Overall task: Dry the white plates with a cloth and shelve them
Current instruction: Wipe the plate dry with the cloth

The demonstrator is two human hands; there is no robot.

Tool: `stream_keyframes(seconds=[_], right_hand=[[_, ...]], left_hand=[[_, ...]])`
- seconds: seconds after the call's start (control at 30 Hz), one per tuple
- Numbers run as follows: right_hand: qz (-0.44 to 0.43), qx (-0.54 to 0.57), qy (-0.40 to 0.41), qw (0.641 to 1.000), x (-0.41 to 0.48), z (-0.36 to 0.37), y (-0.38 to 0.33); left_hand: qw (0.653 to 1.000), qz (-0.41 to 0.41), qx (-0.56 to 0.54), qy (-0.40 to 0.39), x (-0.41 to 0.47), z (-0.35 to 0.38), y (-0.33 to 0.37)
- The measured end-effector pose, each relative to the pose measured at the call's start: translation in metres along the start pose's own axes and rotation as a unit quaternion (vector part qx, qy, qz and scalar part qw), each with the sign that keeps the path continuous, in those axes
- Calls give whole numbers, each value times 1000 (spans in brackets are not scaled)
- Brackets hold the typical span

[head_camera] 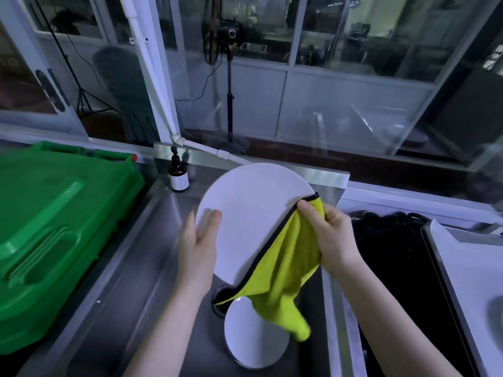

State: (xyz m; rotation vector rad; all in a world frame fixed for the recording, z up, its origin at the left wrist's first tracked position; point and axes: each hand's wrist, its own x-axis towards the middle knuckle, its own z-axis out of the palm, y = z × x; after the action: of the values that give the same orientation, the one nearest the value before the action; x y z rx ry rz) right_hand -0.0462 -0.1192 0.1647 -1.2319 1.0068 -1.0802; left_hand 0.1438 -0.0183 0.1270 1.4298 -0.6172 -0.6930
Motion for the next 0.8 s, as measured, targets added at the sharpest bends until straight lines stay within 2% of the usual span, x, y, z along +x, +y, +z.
stream_keyframes(seconds=[0.1, 0.23, 0.27, 0.33, 0.37, 0.4, 0.43, 0.5, 0.6, 0.7, 0.8], right_hand=[[2, -30, -21, 999, -1, -2, -3], [-67, -147, -82, 983, 12, -3, -28], [-92, -208, -115, 967, 16, 0, -34], [-147, -327, -197, 912, 19, 11, -39], [-169, -360, -228, 889, 19, 16, -38], [-179, -367, -242, 880, 18, 19, -34], [-183, -359, -237, 884, 17, 19, -31], [-175, -331, -191, 907, 16, 12, -23], [-118, -204, -68, 970, 12, -5, -14], [-33, -45, 0, 998, 6, -8, -7], [-12, -53, -35, 998, 4, -10, -9]], left_hand=[[1000, 22, 18, -13, 6, 2, 11], [979, 76, 144, -120, 30, -7, 35], [962, 100, 193, -162, 36, -6, 41], [907, 164, 294, -253, 39, 2, 51], [887, 184, 315, -283, 39, 6, 55], [882, 192, 311, -296, 39, 9, 56], [889, 190, 298, -291, 39, 8, 57], [927, 172, 243, -228, 40, -2, 52], [982, 96, 121, -108, 28, -18, 29], [997, 10, 19, -68, 5, -6, 5], [998, 9, 27, -60, 8, -2, 5]])
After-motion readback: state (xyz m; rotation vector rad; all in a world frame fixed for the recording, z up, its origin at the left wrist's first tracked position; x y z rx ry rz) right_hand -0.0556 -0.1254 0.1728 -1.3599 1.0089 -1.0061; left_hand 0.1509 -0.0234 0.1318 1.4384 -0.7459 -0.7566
